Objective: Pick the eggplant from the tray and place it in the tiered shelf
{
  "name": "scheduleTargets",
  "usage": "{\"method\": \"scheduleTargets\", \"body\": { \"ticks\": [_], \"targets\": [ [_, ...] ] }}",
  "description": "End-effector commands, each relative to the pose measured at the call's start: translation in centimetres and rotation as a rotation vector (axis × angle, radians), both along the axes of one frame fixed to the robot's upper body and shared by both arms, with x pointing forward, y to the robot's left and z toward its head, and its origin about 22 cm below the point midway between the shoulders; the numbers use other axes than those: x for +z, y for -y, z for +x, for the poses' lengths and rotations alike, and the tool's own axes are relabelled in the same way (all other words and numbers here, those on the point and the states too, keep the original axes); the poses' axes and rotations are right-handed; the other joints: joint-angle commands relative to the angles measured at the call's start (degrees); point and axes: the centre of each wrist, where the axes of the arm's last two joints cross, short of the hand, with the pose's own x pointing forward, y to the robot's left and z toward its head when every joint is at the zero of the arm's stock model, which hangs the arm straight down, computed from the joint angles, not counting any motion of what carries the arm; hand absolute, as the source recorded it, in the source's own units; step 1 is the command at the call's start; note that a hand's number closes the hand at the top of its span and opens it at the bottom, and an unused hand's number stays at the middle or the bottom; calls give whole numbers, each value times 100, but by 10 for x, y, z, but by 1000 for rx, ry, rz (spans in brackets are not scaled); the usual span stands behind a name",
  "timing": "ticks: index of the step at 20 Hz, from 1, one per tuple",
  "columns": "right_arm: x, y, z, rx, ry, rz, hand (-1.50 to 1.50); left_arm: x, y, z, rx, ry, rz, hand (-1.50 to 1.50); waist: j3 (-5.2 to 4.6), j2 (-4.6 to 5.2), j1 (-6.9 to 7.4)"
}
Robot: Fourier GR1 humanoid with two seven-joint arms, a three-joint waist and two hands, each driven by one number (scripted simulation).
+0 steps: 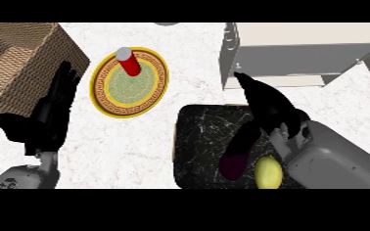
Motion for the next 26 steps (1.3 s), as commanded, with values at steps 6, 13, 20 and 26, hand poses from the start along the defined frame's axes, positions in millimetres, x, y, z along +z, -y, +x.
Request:
{"method": "scheduleTargets", "body": {
  "ticks": [6, 13, 20, 26],
  "targets": [
    [-30, -16, 16, -115, -227, -370, -150, 2, 2, -6, 4, 1, 1, 0, 4, -14, -33],
    [-38, -24, 1, -134, -220, -298, -150, 3, -4, -6, 27, -2, 15, 0, 15, -25, -169],
    [-68, -28, -12, -117, -242, -308, -150, 0, -21, -9, 36, -7, 5, 0, 14, -17, -163],
    [-64, -5, -9, -132, -221, -302, -150, 1, -11, -11, 42, -4, -12, 0, 17, -19, -167]
  ]
}}
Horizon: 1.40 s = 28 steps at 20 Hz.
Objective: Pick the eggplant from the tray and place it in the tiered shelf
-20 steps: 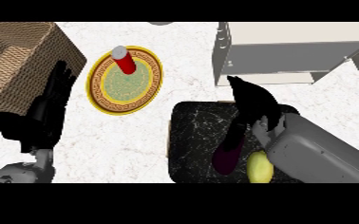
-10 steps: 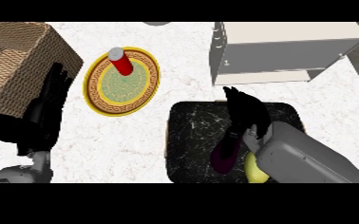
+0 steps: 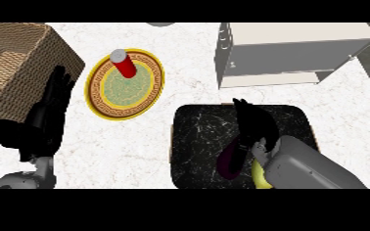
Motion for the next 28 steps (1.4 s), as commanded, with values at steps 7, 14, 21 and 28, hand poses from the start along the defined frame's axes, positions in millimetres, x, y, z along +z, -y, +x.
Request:
{"method": "scheduleTargets", "body": {
  "ticks": [7, 14, 21, 28],
  "targets": [
    [-34, 0, -22, -106, -21, -73, -150, -2, 3, 3, -21, -5, -8, 0, 3, 10, 0],
    [-37, -9, -23, -130, -47, -68, -150, -3, -9, 5, -11, -1, -4, 0, 0, 11, -14],
    [-76, 0, -16, -32, -80, -90, 150, 9, 5, 3, -10, 10, -8, 0, 6, 20, 61],
    [-69, 9, -18, 117, 94, -128, 150, 4, 5, 7, 6, 10, -1, 0, 5, 21, 31]
  ]
}}
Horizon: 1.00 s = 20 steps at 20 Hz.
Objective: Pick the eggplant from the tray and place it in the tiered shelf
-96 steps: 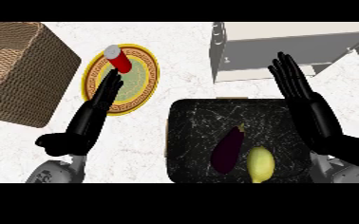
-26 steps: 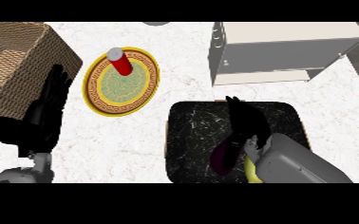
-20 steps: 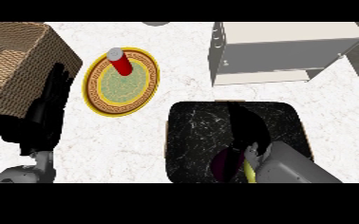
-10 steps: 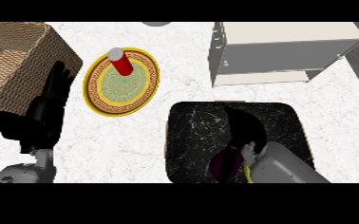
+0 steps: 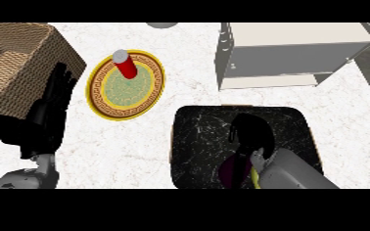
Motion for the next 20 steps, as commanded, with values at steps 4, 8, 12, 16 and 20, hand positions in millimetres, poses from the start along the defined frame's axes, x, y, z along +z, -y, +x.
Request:
{"method": "scheduleTargets", "body": {
  "ticks": [4, 8, 12, 16, 20],
  "targets": [
    [-35, 28, -29, 175, 175, -63, 150, -9, -5, -4, -3, 6, -8, 0, 72, 115, -10],
    [-31, 31, -41, 181, 231, 17, 150, 0, -7, -10, 6, -11, -1, 0, 73, 109, -12],
    [18, 26, -39, 149, 274, 152, 150, 3, -11, -18, 2, 4, -2, 0, 70, 102, -23],
    [63, 13, -49, 135, 404, 229, 150, -4, -8, -6, -1, -22, -2, 0, 67, 98, -67],
    [115, 16, -56, -2, 582, 470, 150, -2, -10, -9, 12, -18, -15, 0, 67, 66, -144]
  ]
}}
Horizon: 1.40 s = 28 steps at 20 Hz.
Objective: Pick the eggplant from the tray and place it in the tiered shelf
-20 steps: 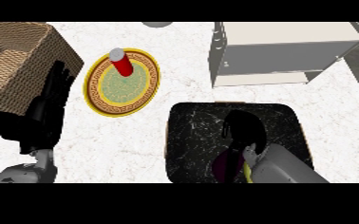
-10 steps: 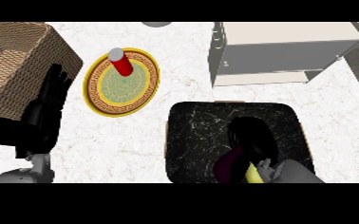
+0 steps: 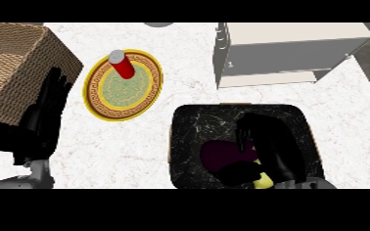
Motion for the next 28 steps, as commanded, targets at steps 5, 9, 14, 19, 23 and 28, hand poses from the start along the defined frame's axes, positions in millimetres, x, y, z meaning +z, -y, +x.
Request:
{"method": "scheduleTargets", "body": {
  "ticks": [5, 9, 14, 19, 23, 28],
  "targets": [
    [84, 24, -30, -228, 251, 162, 150, -3, 11, 2, 8, 3, 9, 0, 6, 1, -33],
    [110, 33, -20, -321, 301, 96, 150, -14, 15, 0, -7, 14, 8, 0, 3, 25, 44],
    [127, 53, 2, -332, 319, 102, 150, 3, 10, 4, -31, 4, -2, 0, 7, 33, 87],
    [117, 91, 36, -381, 352, 121, 150, -14, 11, -7, -10, 7, 6, 0, 9, 41, 102],
    [121, 92, 70, -417, 370, 141, 150, 9, 0, 14, -20, 26, 13, 0, 8, 46, 119],
    [87, 122, 102, -429, 398, 163, 150, -2, 14, 10, -16, 9, -1, 0, 10, 55, 121]
  ]
}}
